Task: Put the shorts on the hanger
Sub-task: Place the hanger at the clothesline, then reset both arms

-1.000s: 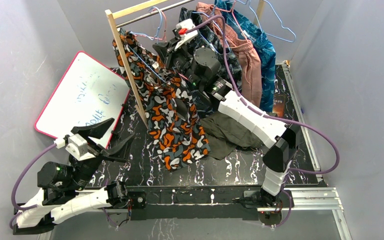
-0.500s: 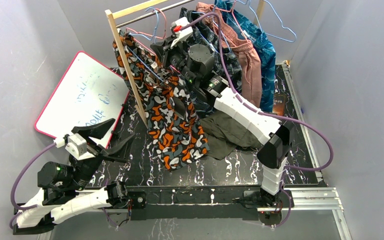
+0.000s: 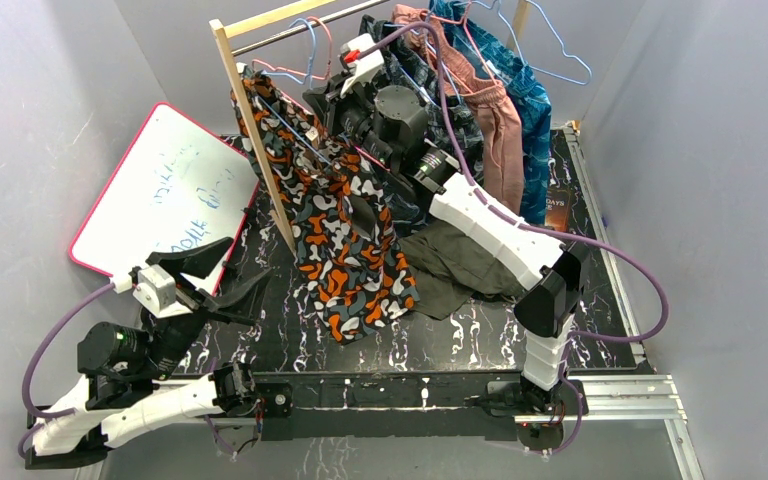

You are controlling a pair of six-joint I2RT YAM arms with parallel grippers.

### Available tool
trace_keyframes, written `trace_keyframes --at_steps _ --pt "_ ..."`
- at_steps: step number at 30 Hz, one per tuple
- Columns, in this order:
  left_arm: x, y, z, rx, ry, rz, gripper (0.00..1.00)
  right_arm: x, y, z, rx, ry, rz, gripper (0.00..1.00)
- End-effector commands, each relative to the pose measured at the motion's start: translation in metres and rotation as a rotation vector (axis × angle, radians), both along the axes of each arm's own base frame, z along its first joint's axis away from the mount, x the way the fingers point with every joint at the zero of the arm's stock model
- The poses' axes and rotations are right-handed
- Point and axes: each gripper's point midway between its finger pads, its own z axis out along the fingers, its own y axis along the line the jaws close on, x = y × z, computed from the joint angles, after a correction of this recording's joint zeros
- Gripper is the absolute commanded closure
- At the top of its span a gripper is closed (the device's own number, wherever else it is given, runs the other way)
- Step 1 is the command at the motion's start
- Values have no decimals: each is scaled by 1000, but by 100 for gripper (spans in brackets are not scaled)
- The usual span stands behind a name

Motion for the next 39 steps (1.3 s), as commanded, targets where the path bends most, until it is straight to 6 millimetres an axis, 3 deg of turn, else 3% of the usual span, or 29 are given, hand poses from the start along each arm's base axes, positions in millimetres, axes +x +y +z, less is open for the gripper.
trace_keyframes --at_steps 1,14,15,17,19,22,25,28,35,39 --pt "1 -4 2 -11 6 -7 2 -7 -14 36 51 -40 -6 100" --pt "2 -3 -2 -8 21 3 2 2 -1 19 0 7 0 99" --pt "2 -3 -2 -5 20 3 2 -2 -4 23 10 3 7 86" --pt "2 -4 -3 -3 19 5 2 -9 -9 32 30 -4 17 73" --pt "3 -5 -2 -5 18 3 2 -18 -18 48 58 -19 26 64" --pt "3 -8 -2 1 19 2 2 -46 -51 87 108 -60 27 56" --pt "5 -13 -3 13 29 -2 2 -73 -86 101 117 -65 19 51" --pt "5 -17 -7 14 51 -6 2 -95 -107 78 28 -8 38 49" --pt "12 -12 -16 3 93 47 2 -121 -129 16 -114 90 71 46" --pt "23 -1 -32 -12 175 144 2 -129 -167 -25 -131 147 -31 44"
